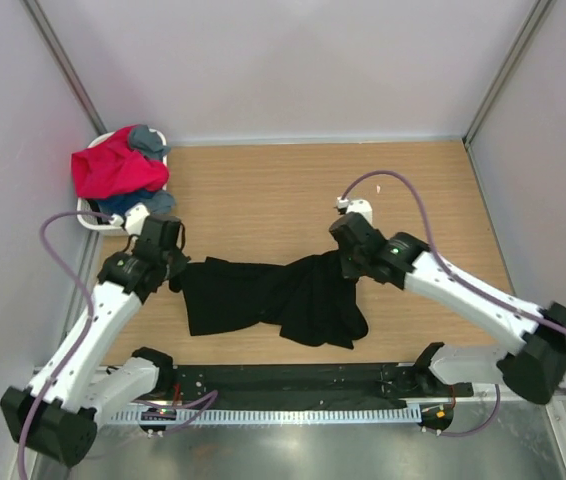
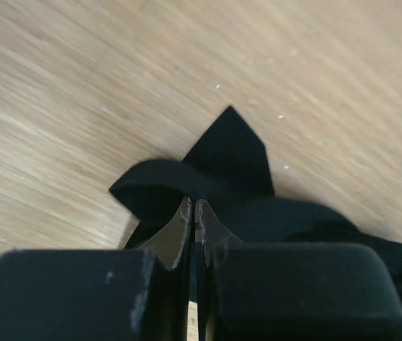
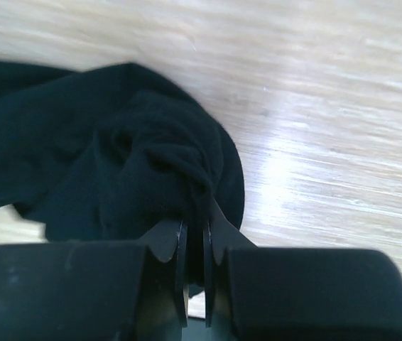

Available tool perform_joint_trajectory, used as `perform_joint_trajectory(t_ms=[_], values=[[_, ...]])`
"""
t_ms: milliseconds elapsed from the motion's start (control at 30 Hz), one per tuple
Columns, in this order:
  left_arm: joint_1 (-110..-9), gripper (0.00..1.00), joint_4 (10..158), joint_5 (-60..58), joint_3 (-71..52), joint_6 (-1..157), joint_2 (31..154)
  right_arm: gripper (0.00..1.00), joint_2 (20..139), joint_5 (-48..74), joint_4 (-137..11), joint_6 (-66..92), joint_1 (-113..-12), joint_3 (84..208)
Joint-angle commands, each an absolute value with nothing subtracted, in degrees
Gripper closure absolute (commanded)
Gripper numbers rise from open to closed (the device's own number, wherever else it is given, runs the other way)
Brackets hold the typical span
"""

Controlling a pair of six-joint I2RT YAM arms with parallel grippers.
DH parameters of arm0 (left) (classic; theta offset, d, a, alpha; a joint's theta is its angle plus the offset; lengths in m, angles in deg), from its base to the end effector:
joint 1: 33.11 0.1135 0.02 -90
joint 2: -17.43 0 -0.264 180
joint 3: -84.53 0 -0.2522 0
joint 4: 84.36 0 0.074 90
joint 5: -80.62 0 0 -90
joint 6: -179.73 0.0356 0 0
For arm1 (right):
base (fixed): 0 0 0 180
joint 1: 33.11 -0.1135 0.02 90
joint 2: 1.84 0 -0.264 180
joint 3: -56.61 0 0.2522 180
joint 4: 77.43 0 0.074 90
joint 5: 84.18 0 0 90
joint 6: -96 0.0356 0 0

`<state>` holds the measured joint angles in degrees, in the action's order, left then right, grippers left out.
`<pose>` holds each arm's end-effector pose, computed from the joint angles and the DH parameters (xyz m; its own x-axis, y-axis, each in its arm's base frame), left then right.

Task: Fold and stack the t-shirts
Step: Flatten the tshirt out

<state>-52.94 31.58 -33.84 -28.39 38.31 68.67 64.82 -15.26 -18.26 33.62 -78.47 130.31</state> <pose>0.1633 -0.0432 0.3089 -0.4760 -0.5848 -0.6569 -0.5177 0.7901 -0.3283 0.1718 0.1557 0.3022 -0.7273 -0.1209 -0.6755 -0.1936 0.9805 0.0330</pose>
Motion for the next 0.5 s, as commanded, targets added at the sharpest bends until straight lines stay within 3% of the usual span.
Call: perform_joint_trajectory(t_ms=[0, 133, 333, 400, 467], values=[[-52.53, 1.0, 41.35, -32.23, -30.12, 36.72, 73.65, 0.99, 72.06, -18.53, -20.6, 34.74, -78.28, 129.96], [-52.44, 1.0, 48.03, -30.21, -31.26, 39.19, 77.97, 0.96, 79.19, -16.77, -22.88, 33.51, -77.93, 130.48], [-52.27, 0.97, 48.83, -31.87, -28.37, 41.21, 82.11, 0.93, 77.53, -17.12, -25.44, 29.21, -76.09, 136.55], [-52.18, 0.64, 49.19, -31.09, -27.31, 41.82, 82.81, 0.91, 76.39, -17.39, -25.96, 29.29, -73.38, 137.08], [-52.27, 0.14, 47.53, -30.56, -25.21, 42.79, 83.95, 0.86, 76.04, -16.42, -26.49, 29.29, -70.56, 136.47]])
